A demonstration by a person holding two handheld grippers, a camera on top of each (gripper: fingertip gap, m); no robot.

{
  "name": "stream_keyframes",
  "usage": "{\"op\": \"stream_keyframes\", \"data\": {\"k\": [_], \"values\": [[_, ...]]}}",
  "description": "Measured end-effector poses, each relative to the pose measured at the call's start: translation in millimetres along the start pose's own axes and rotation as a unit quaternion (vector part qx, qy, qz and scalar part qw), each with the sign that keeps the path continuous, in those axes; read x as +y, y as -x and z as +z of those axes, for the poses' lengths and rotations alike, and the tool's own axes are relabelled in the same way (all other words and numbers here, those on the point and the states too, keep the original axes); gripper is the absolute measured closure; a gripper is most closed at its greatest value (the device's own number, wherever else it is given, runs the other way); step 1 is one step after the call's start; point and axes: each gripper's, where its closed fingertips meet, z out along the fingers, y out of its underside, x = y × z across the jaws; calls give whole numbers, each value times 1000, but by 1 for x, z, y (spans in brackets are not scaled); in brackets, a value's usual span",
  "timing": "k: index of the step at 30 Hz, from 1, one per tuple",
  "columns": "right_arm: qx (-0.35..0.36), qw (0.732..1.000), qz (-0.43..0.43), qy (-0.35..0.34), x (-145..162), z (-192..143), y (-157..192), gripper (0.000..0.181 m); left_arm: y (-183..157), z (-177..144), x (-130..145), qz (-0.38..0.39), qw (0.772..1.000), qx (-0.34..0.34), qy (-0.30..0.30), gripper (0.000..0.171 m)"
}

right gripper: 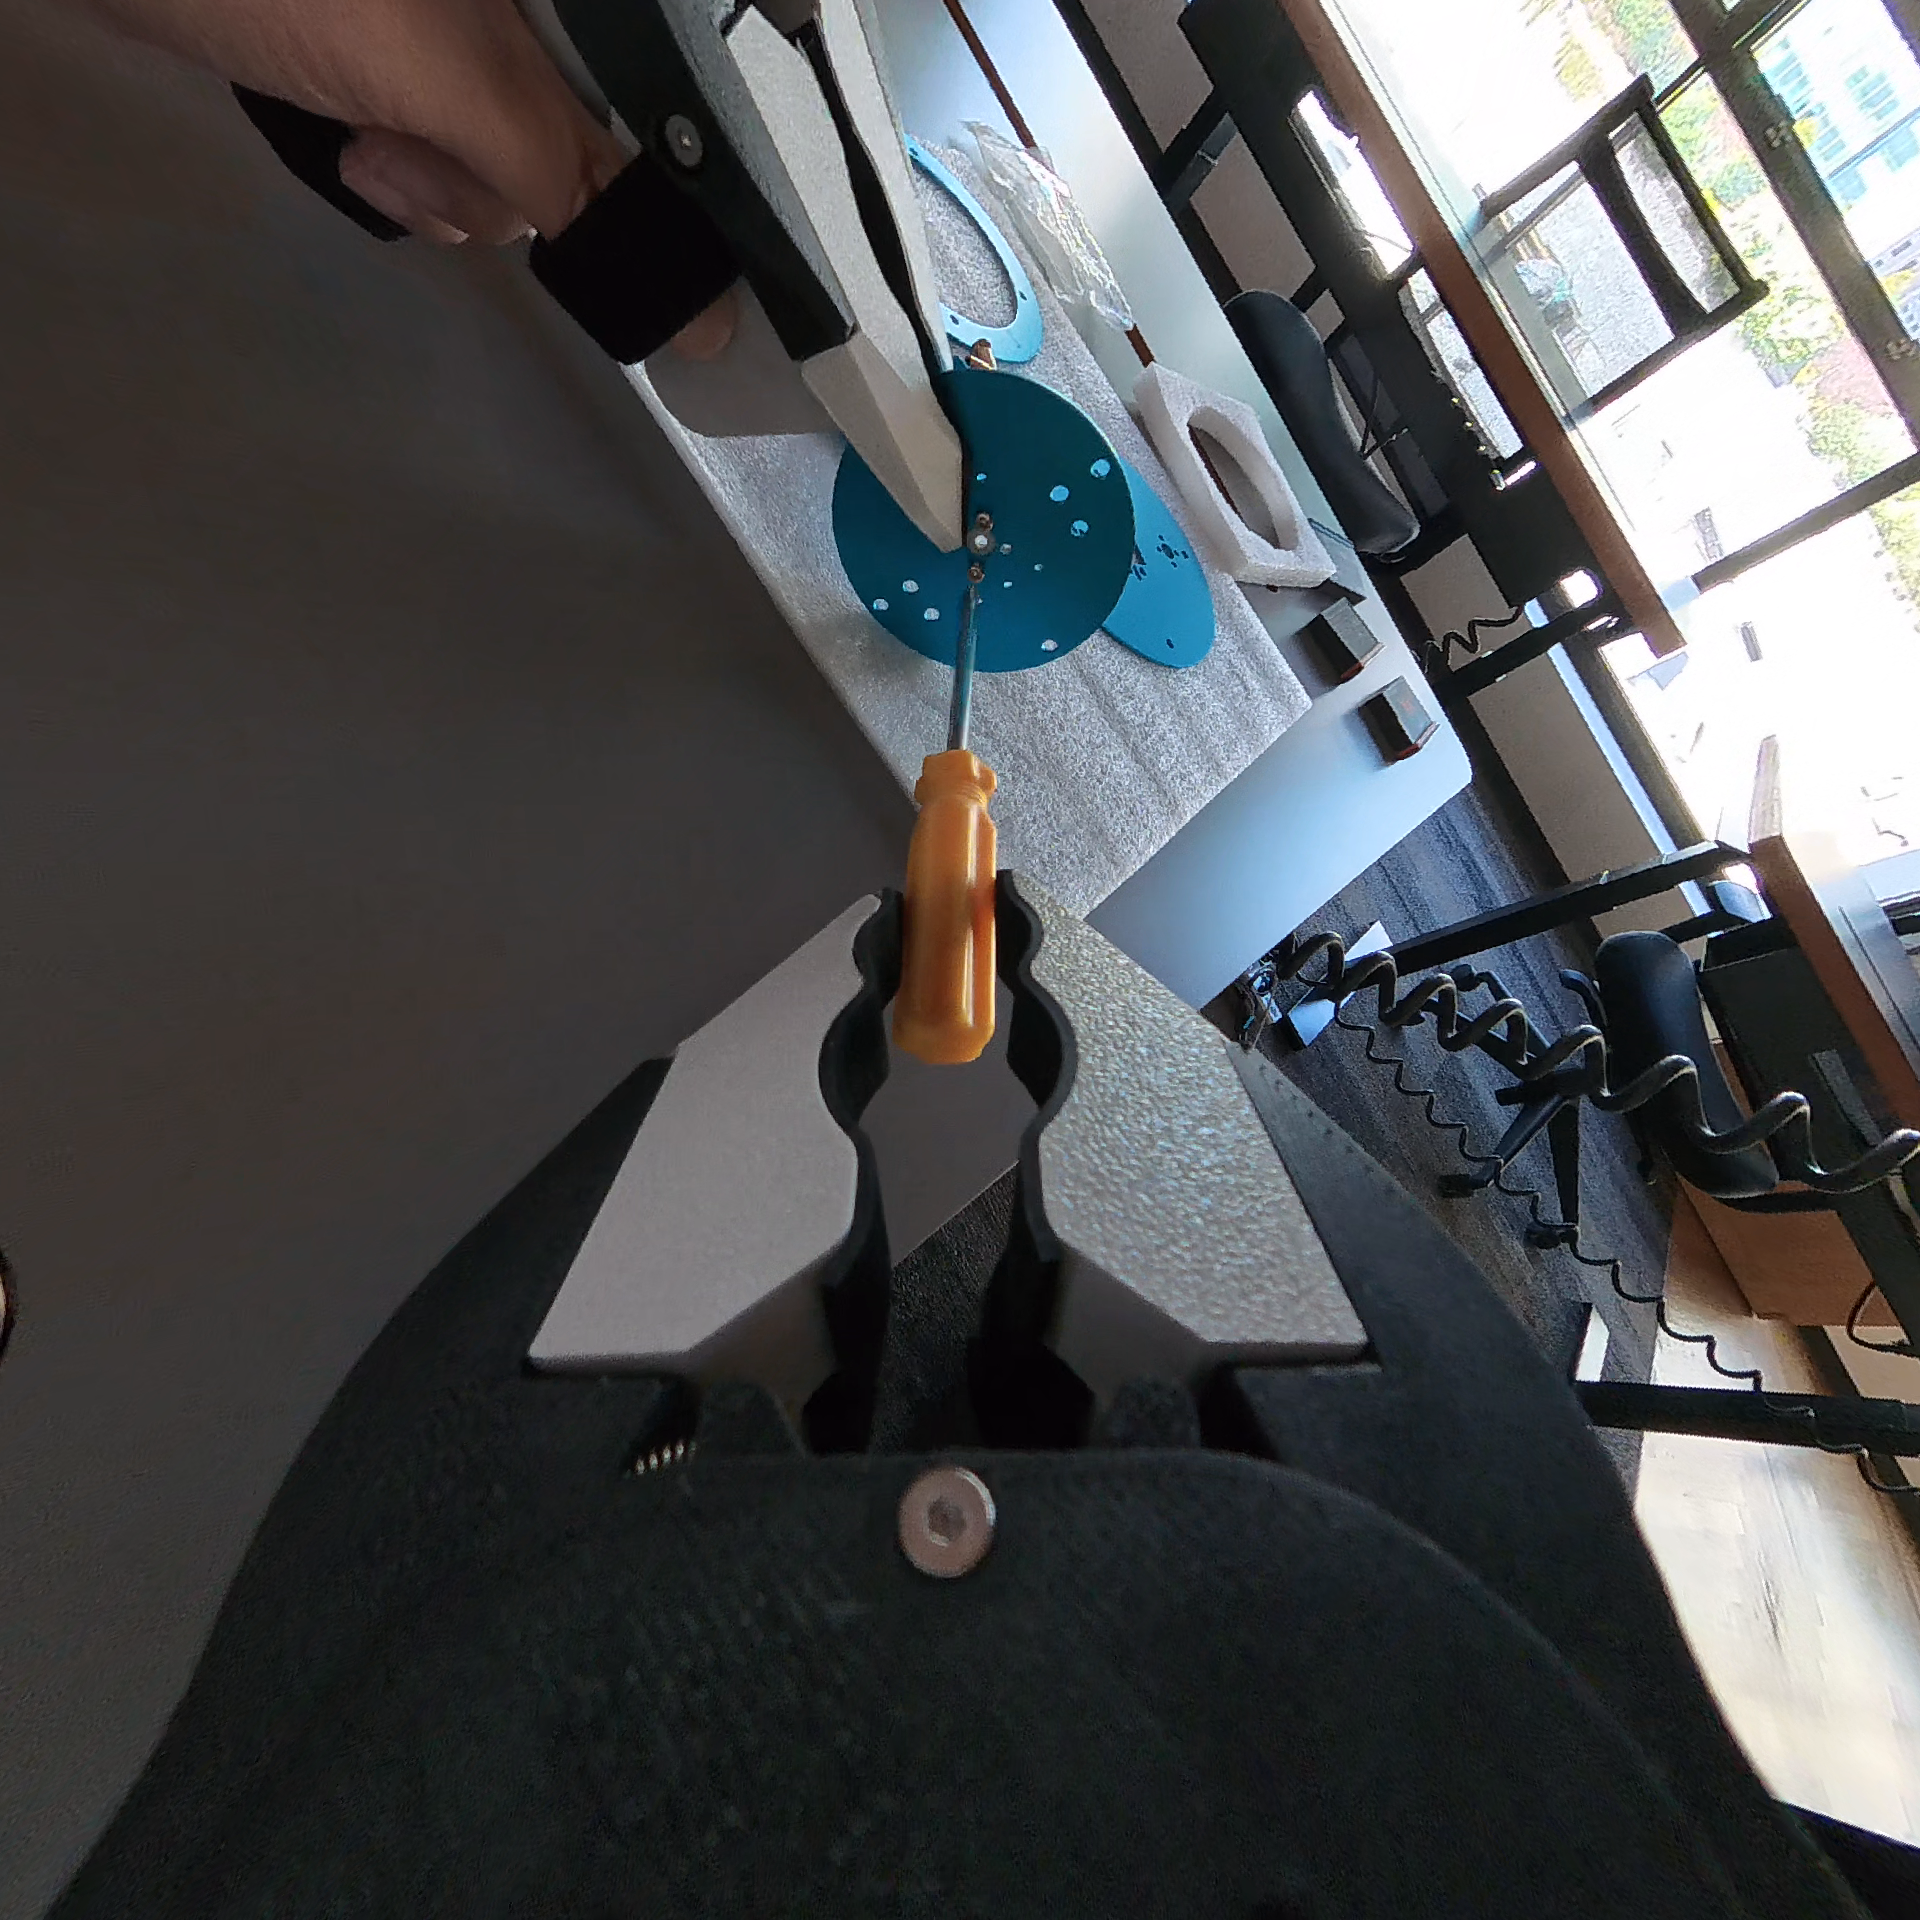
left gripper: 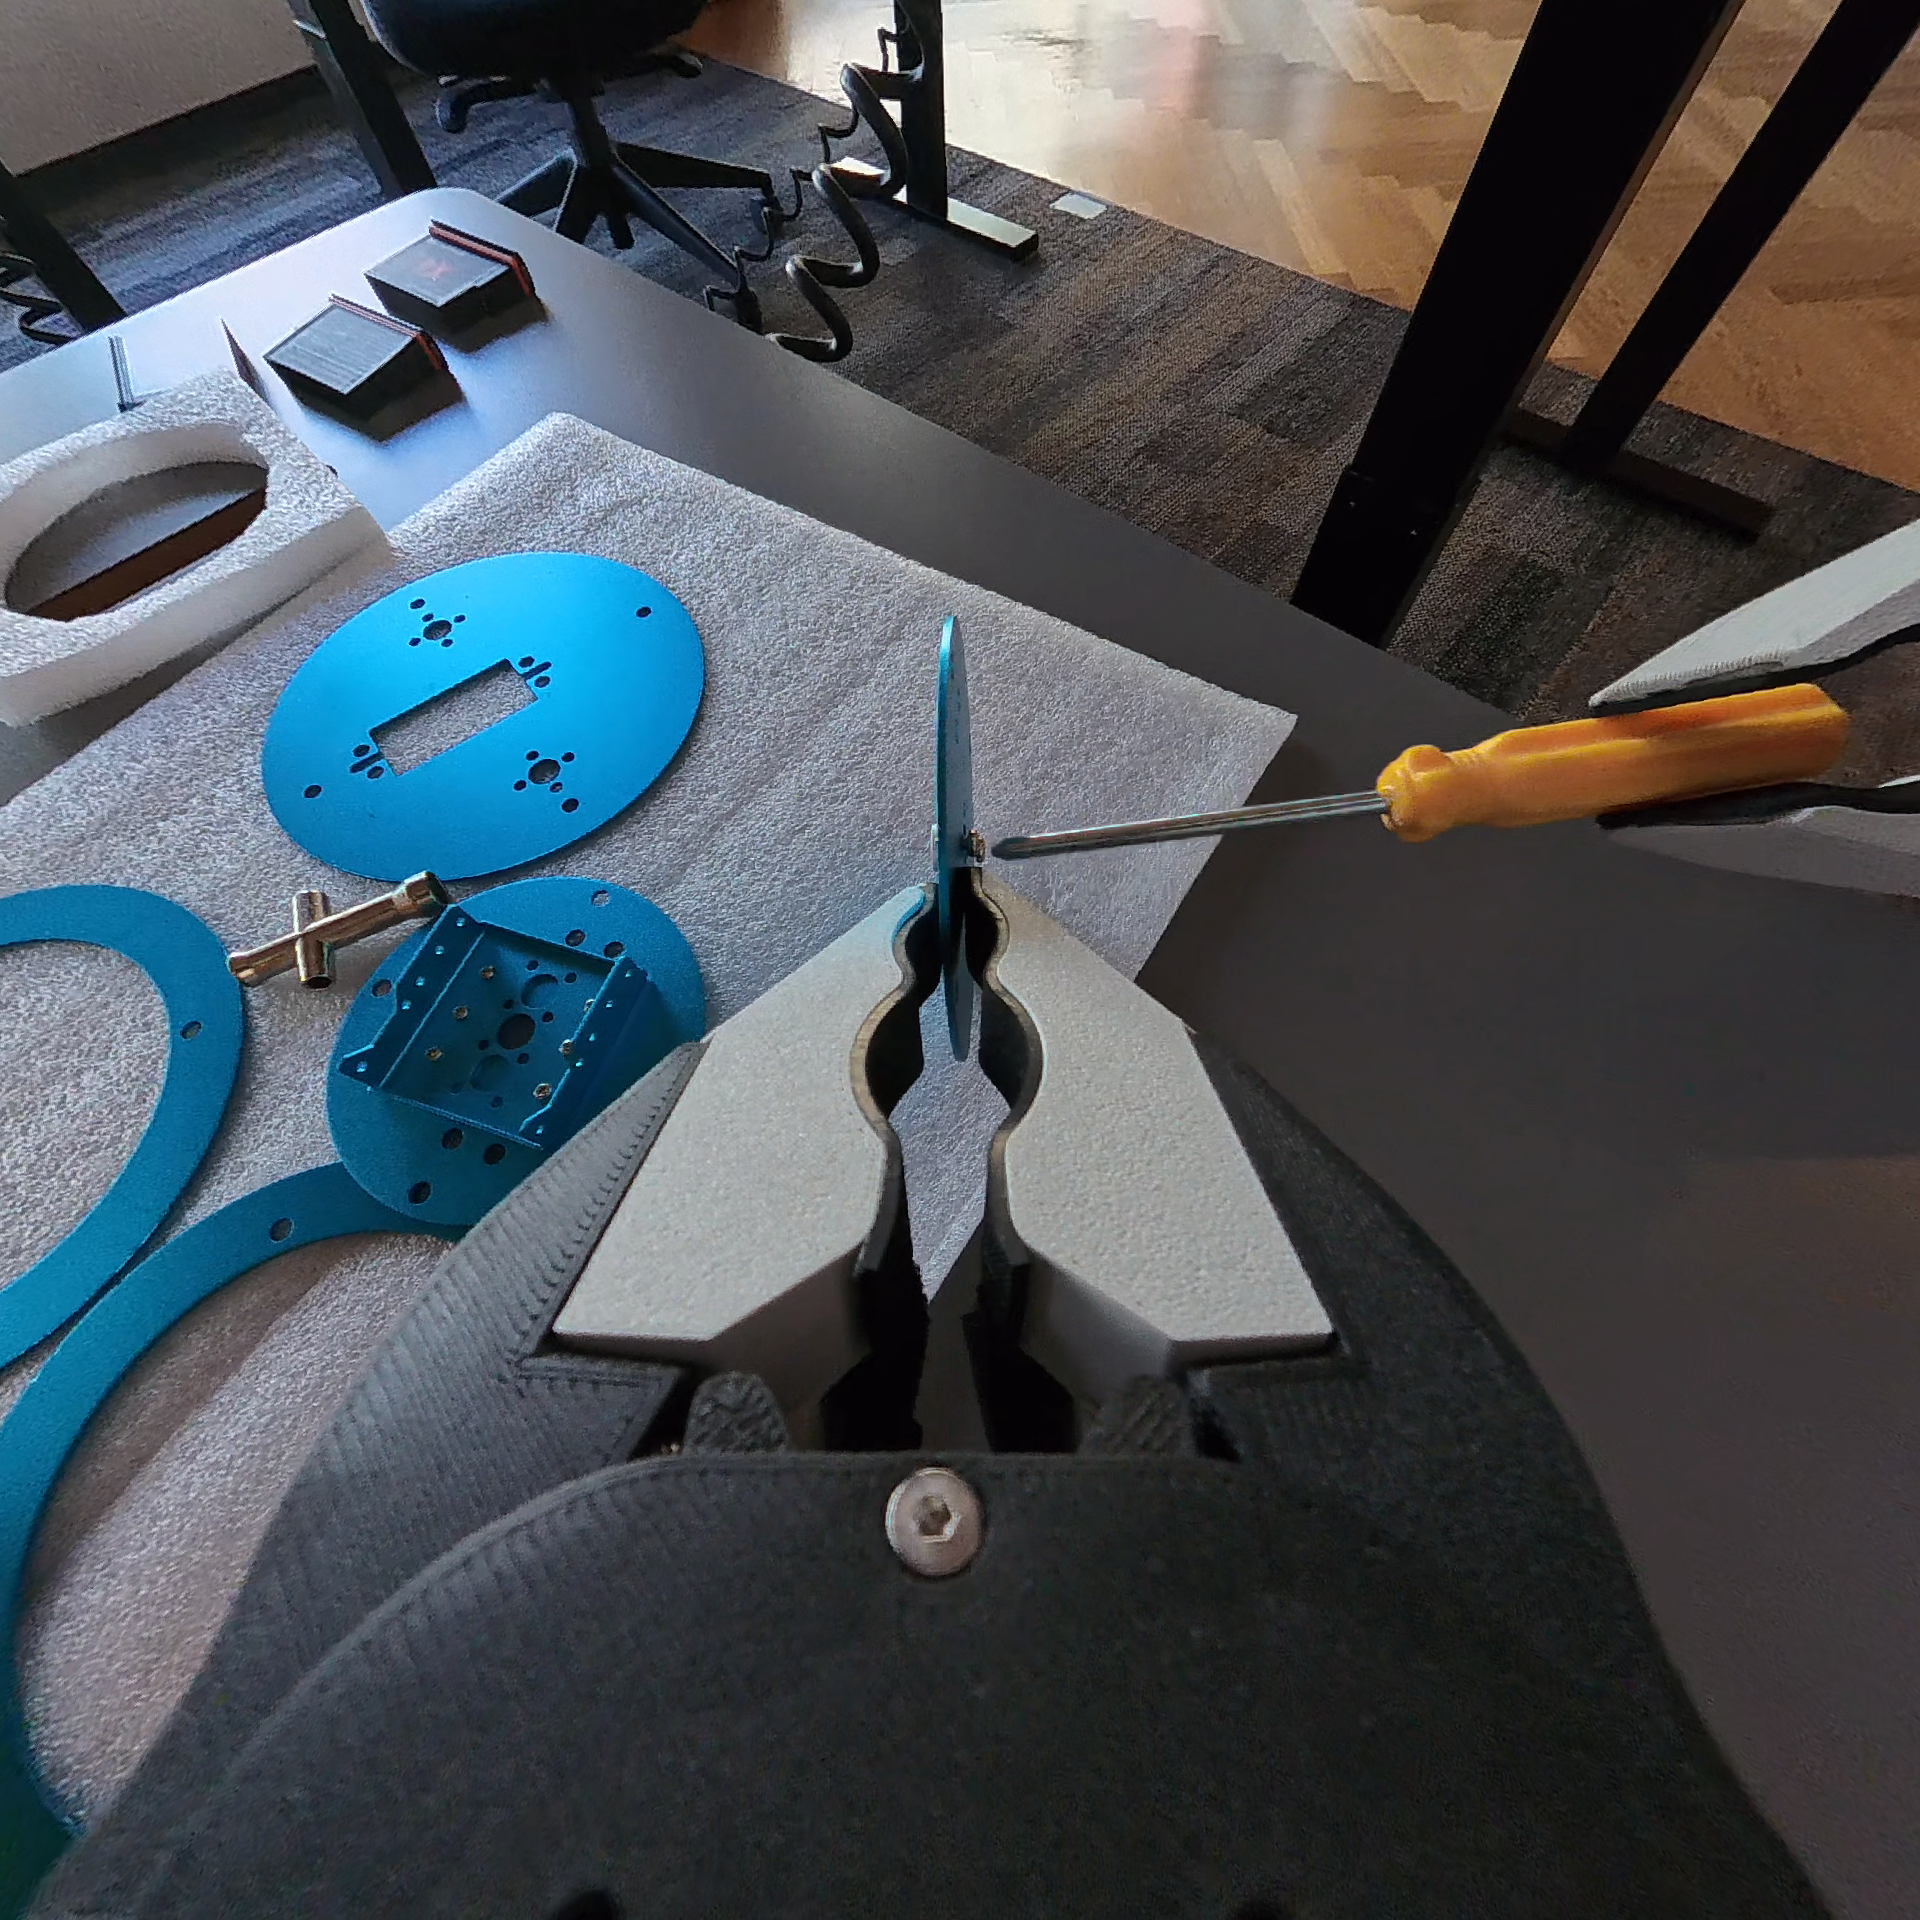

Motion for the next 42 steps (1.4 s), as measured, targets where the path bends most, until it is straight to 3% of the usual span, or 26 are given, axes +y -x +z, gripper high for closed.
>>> {"op": "stream_keyframes", "data": {"k": [42], "values": [[5, 1000, -14, -11, -6, -1, -3, 165, -1, 0, 0, 1, 1000, 2, 0, 169]]}}
